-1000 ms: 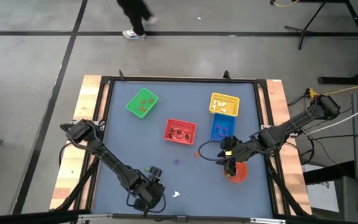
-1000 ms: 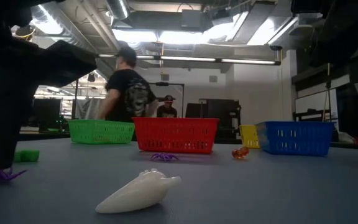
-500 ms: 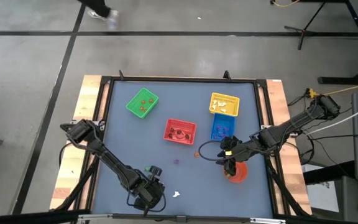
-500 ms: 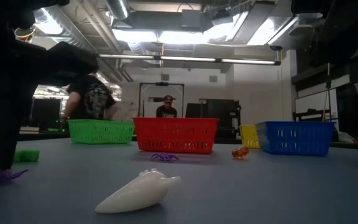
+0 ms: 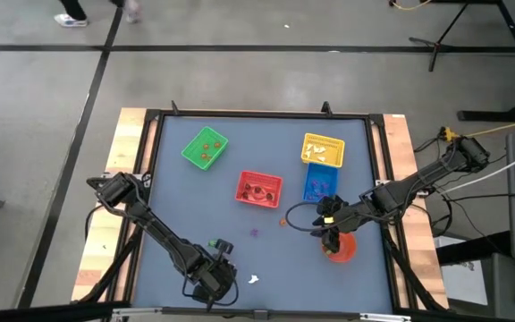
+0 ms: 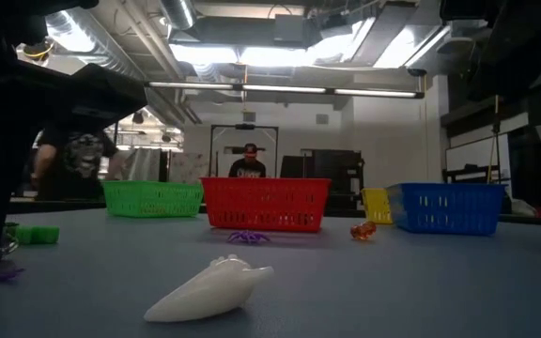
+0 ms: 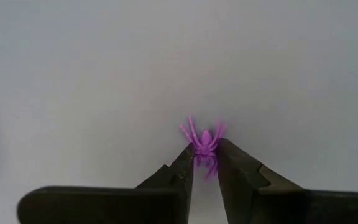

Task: Sort Halloween decoration
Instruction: Put the purple spider toy into the blue bin

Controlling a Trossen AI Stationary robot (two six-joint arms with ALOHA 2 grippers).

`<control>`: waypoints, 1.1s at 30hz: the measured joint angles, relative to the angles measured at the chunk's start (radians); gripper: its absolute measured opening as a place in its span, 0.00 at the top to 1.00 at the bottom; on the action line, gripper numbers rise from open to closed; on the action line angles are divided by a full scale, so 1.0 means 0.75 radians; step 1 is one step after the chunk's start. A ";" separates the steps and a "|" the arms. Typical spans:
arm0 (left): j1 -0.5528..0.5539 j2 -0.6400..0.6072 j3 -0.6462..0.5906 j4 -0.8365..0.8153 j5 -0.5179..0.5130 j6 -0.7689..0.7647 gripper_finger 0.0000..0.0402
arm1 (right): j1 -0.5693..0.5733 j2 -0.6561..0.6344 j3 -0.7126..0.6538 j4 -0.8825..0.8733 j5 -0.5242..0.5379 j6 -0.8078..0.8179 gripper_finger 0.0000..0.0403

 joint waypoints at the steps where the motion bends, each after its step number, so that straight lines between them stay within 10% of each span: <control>1: 0.000 0.000 0.000 0.000 -0.001 0.000 0.89 | 0.000 0.000 0.000 0.000 0.000 0.000 0.57; 33: 0.067 -0.036 -0.008 0.146 -0.022 0.002 0.90 | 0.000 0.000 0.000 0.001 -0.007 0.001 0.57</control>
